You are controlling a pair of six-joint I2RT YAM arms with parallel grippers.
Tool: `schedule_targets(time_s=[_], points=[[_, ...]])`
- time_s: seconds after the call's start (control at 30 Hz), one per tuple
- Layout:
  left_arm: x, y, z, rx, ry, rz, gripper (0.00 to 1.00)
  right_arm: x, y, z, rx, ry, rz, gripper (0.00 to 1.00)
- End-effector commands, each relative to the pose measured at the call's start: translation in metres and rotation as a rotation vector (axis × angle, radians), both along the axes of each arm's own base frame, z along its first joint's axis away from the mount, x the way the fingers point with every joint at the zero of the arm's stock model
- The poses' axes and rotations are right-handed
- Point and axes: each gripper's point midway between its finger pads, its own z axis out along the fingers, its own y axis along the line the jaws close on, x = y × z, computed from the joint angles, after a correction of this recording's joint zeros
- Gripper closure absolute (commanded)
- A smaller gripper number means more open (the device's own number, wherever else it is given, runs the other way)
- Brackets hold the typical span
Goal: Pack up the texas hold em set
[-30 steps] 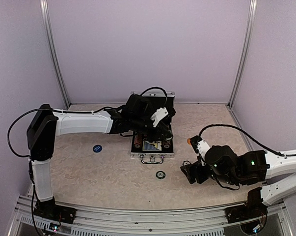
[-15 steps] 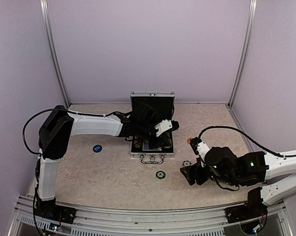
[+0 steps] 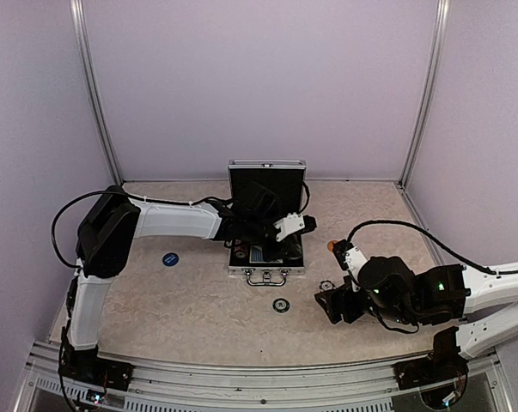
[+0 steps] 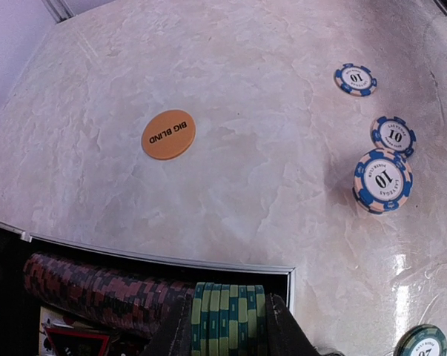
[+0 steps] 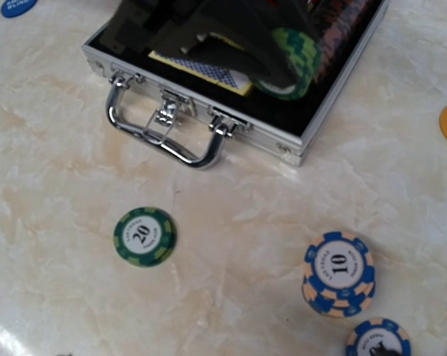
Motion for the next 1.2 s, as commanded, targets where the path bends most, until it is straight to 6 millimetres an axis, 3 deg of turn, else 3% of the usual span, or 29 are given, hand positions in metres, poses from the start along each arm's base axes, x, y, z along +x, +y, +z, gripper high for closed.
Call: schedule_targets(time_s=[0.0, 0.23, 0.6, 0.97, 1.17], points=[[0.002, -0.005, 0.002, -0.007, -0.021, -0.013, 1.0, -0.001, 0.001, 0.001, 0.013, 0.001, 0.0, 0.13], [0.001, -0.004, -0.013, 0.024, -0.021, -0.006, 1.0, -0.001, 0.002, 0.001, 0.012, 0.0, 0.001, 0.13], [0.009, -0.005, -0.015, 0.026, -0.049, 0.018, 0.99, -0.001, 0.001, 0.0, 0.014, 0.003, 0.0, 0.13], [0.011, -0.006, -0.018, 0.035, -0.063, 0.041, 0.7, -0.002, 0.001, -0.001, 0.018, 0.006, 0.002, 0.13], [0.013, -0.006, -0.017, 0.04, -0.078, 0.054, 0.6, -0.002, 0.001, -0.001, 0.02, 0.007, 0.003, 0.13]])
